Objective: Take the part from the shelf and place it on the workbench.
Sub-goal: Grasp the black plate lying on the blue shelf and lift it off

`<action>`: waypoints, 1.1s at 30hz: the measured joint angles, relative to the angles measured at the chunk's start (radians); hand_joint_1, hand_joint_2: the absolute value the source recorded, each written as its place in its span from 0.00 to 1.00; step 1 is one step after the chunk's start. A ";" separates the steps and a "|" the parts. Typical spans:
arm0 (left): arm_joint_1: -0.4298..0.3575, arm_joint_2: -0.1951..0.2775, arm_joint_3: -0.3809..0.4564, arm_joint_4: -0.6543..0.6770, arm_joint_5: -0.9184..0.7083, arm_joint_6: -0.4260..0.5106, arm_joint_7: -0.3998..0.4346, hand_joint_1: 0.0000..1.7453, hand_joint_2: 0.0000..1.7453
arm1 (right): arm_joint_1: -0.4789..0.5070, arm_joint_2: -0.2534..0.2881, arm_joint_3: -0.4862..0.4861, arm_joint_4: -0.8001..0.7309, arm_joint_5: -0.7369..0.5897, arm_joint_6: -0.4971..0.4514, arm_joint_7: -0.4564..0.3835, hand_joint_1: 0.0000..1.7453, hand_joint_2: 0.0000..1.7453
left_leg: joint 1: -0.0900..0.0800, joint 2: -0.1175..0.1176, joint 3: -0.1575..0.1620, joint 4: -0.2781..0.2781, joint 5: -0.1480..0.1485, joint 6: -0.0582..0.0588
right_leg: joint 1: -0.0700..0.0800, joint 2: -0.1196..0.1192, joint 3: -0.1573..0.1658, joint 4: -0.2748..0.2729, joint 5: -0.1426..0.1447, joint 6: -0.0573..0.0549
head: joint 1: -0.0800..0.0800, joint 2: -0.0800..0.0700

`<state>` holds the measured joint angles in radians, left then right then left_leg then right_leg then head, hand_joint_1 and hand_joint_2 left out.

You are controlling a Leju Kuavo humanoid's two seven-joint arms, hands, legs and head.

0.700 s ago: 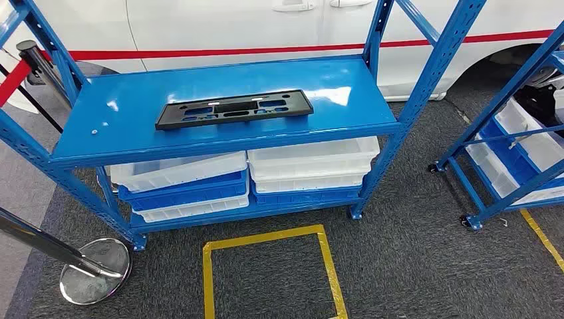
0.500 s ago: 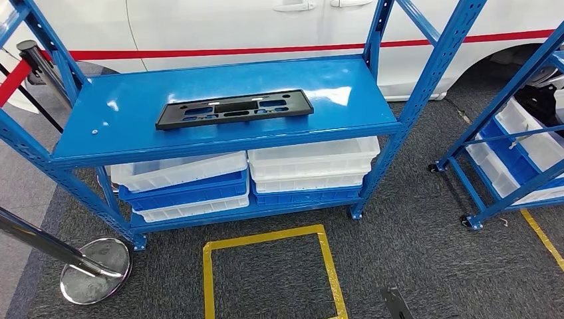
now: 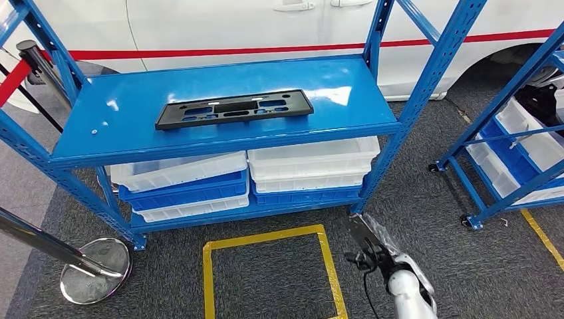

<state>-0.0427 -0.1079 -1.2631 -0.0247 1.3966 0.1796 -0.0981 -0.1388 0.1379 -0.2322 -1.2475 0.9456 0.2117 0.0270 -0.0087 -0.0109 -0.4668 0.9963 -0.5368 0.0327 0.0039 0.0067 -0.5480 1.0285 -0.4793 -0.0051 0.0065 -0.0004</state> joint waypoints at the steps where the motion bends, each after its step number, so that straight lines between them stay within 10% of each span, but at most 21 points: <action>1: 0.000 0.000 0.000 0.001 0.000 -0.001 0.002 0.00 0.00 | -0.017 -0.007 0.034 -0.011 0.000 0.000 0.005 0.00 1.00 | 0.000 0.000 0.000 0.000 0.000 0.000 | 0.000 0.000 0.000 0.000 0.000 0.000 | 0.000 0.000; 3: 0.000 0.001 0.000 0.002 0.000 -0.004 0.004 0.00 0.00 | -0.051 -0.021 0.098 -0.032 0.002 0.000 0.013 0.00 1.00 | 0.000 0.000 0.000 0.000 0.000 0.000 | 0.000 0.000 0.000 0.000 0.000 0.000 | 0.000 0.000; 7: 0.000 0.004 0.000 0.004 0.000 -0.010 0.008 0.00 0.00 | -0.120 -0.051 0.226 -0.072 0.018 -0.001 0.022 0.00 0.00 | 0.000 0.000 0.000 0.000 0.001 0.000 | 0.000 0.000 0.000 0.000 0.000 0.000 | 0.000 0.000; 33: -0.002 0.017 -0.022 0.012 0.000 -0.026 0.011 0.00 0.00 | -0.588 -0.274 0.981 -0.259 0.295 -0.107 0.011 0.00 0.00 | 0.000 0.000 0.000 0.000 0.001 0.000 | 0.000 0.000 -0.001 0.001 0.000 0.000 | 0.000 0.000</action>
<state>-0.0448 -0.0904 -1.2849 -0.0123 1.3966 0.1538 -0.0875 -0.7269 -0.1360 0.7491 -1.5068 1.2403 0.1050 0.0376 -0.0087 -0.0112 -0.4667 0.9966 -0.5359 0.0324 0.0042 0.0064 -0.5495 1.0290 -0.4792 -0.0052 0.0065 -0.0004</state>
